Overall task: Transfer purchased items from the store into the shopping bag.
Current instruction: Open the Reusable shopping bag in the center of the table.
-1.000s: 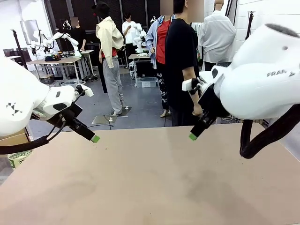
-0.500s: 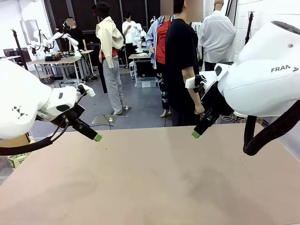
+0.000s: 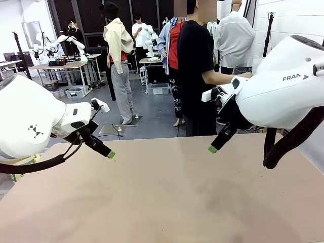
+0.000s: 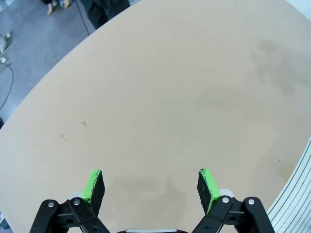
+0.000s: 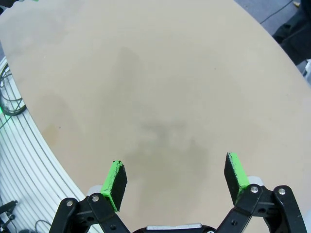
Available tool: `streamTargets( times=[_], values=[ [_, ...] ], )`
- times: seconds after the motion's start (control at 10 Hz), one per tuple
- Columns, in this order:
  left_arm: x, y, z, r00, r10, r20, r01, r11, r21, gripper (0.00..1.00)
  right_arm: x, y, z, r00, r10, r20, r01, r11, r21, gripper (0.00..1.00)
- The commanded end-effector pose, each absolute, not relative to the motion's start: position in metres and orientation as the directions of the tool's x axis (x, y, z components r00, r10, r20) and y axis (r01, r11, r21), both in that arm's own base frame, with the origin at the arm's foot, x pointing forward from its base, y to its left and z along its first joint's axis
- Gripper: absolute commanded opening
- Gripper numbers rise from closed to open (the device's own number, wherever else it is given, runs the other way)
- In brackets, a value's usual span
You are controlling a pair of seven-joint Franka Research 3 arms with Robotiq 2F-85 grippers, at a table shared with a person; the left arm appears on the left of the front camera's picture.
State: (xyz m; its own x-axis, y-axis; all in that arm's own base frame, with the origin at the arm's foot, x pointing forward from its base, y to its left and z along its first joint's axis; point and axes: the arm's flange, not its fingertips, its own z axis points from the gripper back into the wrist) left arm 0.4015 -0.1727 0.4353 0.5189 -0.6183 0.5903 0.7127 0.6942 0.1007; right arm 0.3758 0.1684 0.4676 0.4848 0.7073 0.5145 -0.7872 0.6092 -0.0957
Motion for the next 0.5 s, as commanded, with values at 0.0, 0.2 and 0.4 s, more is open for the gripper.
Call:
streamTargets(
  times=[0.0,0.2,0.4],
  values=[
    [0.3918,-0.168,0.429,0.523,-0.592,0.614,0.705,0.705,0.079,1.0,0.3723,0.1616,0.4482,0.455,0.705,0.544,-0.802,0.59,-0.093,1.0],
    [0.3914,-0.1674,0.4283,0.523,-0.599,0.607,0.709,0.701,0.08,1.0,0.375,0.1612,0.4436,0.454,0.699,0.552,-0.798,0.595,-0.097,1.0],
    [0.3913,-0.1672,0.4287,0.518,-0.598,0.611,0.711,0.698,0.08,1.0,0.3767,0.1603,0.4405,0.448,0.701,0.555,-0.793,0.598,-0.115,1.0]
  ],
)
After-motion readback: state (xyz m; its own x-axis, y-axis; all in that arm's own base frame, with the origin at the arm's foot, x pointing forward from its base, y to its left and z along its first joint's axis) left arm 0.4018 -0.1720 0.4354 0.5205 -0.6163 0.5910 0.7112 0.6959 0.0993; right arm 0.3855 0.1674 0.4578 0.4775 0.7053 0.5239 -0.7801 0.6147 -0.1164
